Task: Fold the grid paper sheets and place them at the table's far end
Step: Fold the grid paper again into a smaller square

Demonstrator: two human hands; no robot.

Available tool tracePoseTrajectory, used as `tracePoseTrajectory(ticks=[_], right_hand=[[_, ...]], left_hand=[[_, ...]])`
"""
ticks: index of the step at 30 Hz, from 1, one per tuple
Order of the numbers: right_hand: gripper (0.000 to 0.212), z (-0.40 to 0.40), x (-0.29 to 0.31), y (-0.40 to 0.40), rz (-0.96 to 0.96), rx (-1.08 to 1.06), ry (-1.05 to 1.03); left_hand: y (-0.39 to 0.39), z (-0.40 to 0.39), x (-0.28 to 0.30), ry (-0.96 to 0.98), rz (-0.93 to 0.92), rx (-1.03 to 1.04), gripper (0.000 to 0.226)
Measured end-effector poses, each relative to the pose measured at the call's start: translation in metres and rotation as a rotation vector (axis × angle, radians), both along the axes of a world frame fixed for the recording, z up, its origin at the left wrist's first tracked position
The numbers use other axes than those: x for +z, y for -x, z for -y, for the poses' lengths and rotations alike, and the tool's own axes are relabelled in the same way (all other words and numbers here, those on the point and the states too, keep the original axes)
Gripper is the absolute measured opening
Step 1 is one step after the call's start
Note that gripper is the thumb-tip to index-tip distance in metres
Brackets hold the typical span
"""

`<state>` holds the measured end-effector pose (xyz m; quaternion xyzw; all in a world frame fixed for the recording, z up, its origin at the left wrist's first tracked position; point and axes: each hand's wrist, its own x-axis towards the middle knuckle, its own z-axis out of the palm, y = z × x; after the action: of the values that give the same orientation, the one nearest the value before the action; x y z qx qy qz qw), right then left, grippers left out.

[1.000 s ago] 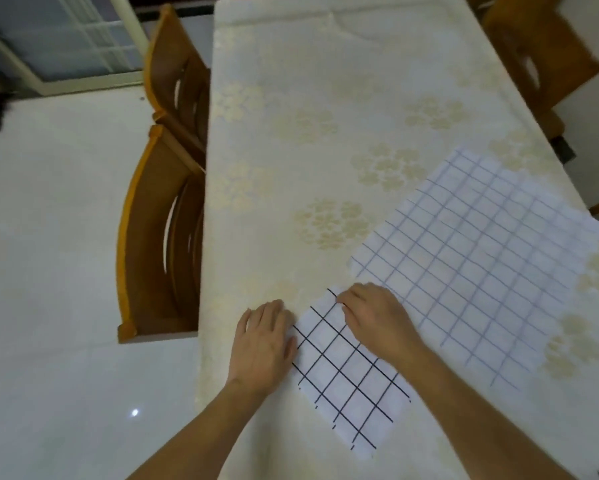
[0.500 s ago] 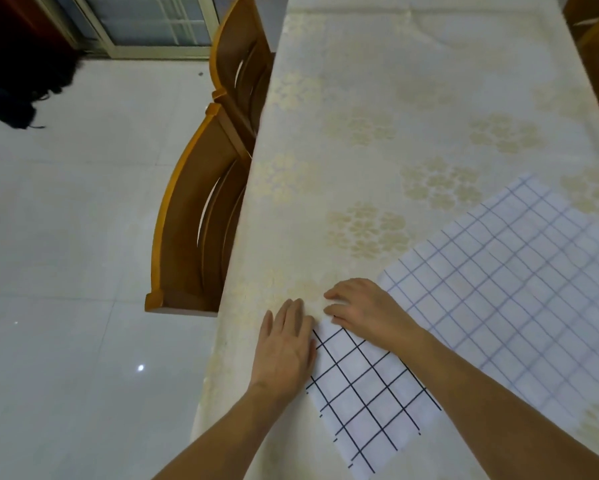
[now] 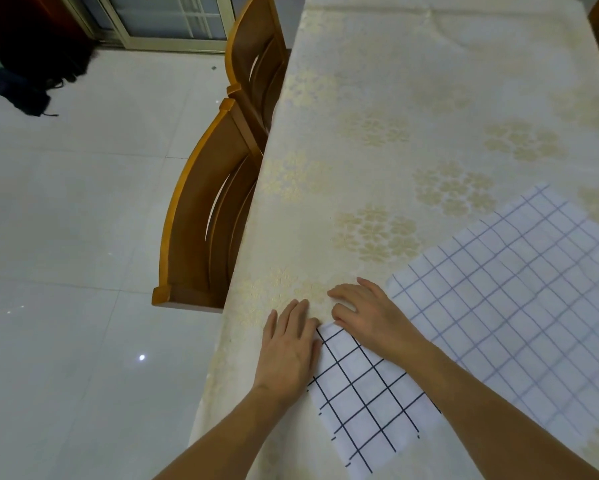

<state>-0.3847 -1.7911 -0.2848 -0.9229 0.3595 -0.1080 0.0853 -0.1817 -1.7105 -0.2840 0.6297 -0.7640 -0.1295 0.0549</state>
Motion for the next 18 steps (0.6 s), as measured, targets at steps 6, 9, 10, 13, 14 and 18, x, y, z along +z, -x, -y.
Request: tracePoseTrajectory(ticks=[6,9,10,13,14,18], right_hand=[[0.015,0.002,-0.003,-0.001,0.026,-0.003,-0.094],[0.022,0.003,-0.002,-0.001,0.004,0.000,-0.140],[0.019,0.003,-0.002,-0.001,0.006,-0.002,-0.146],[0.009,0.006,-0.002,-0.001,0.007,-0.023,-0.158],[0.008,0.007,-0.002,-0.002,0.004,-0.031,-0.160],[0.006,0.011,0.007,-0.006,-0.002,-0.062,-0.118]], left_hand=[[-0.001,0.002,-0.004,0.043,-0.011,0.001,0.018],[-0.002,0.003,-0.001,0.073,-0.007,-0.017,0.019],[-0.003,0.004,0.000,0.084,-0.010,-0.019,0.019],[-0.007,0.009,0.001,0.099,-0.046,-0.016,0.014],[-0.008,0.011,0.002,0.100,-0.054,-0.022,0.014],[-0.011,0.022,0.007,0.108,-0.066,-0.050,0.022]])
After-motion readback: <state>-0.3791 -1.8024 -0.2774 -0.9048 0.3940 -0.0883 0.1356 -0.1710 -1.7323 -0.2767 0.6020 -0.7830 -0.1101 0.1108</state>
